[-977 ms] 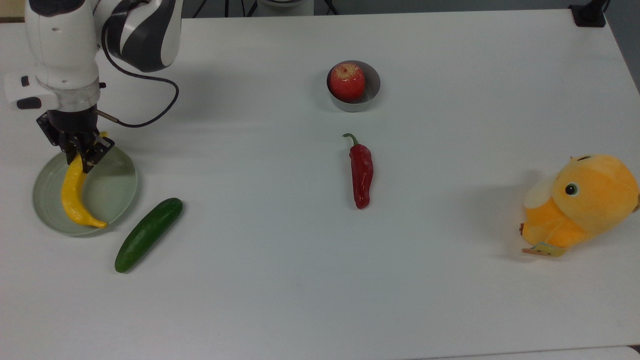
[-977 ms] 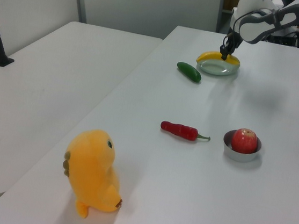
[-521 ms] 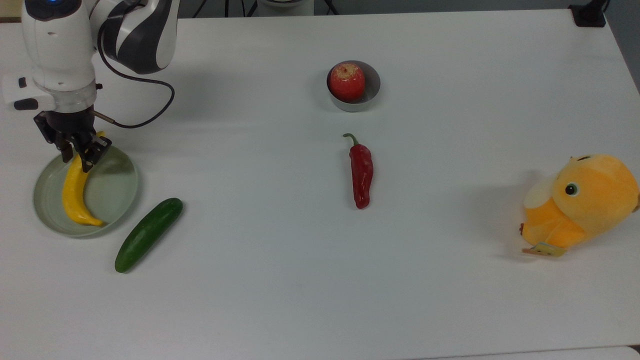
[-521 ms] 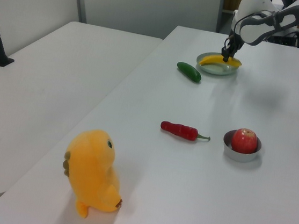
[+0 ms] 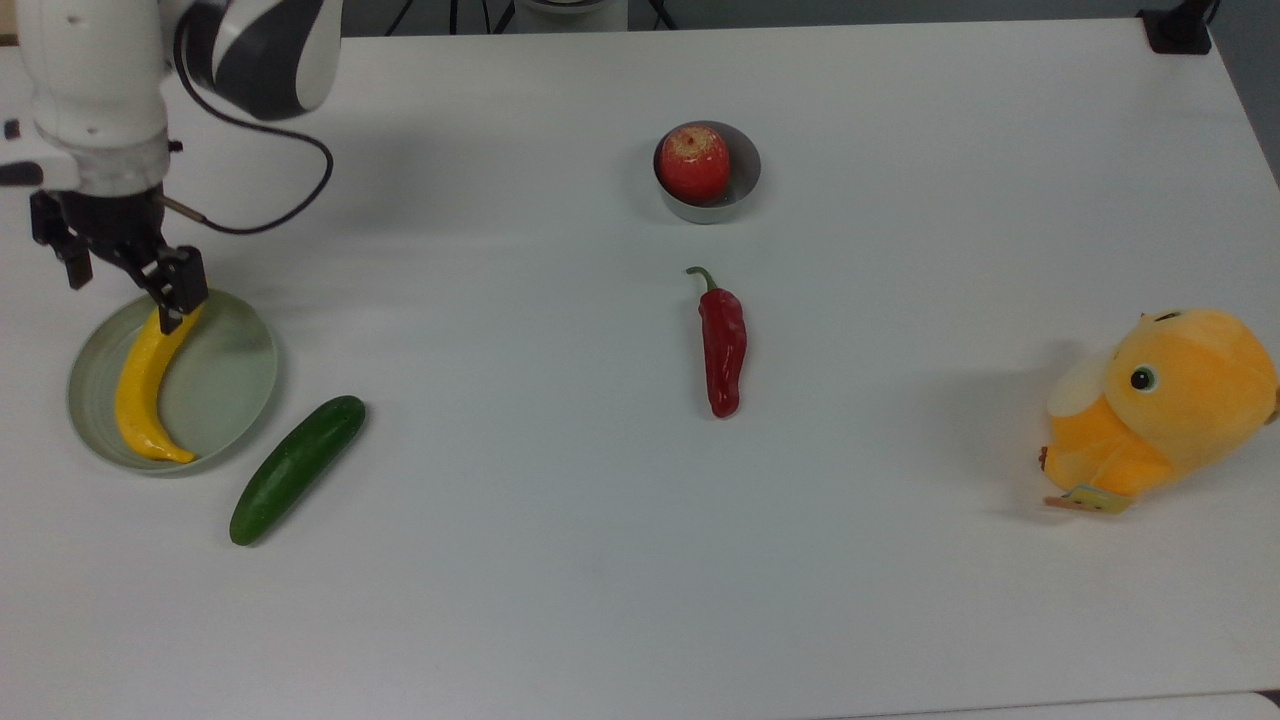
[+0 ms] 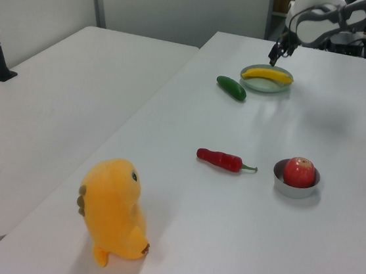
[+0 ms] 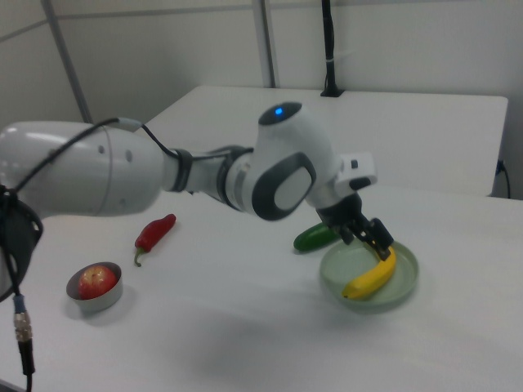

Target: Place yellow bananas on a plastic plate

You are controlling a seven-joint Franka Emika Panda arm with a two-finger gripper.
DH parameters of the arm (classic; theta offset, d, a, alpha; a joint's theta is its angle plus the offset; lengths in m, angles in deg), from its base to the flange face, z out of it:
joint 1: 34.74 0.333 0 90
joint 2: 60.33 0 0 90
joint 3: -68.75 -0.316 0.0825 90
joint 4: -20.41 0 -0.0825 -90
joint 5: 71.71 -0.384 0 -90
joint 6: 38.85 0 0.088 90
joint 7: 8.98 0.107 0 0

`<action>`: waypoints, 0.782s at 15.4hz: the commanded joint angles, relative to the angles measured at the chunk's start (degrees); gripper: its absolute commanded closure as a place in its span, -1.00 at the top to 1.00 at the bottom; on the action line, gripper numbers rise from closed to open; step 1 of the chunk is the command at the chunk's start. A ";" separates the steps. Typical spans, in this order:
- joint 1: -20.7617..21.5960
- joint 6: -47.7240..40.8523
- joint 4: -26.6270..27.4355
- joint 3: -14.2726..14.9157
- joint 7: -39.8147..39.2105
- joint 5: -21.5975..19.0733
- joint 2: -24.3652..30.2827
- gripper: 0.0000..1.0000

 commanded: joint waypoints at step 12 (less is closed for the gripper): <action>12.02 -42.37 0.57 -2.88 11.42 -12.89 27.33 1.00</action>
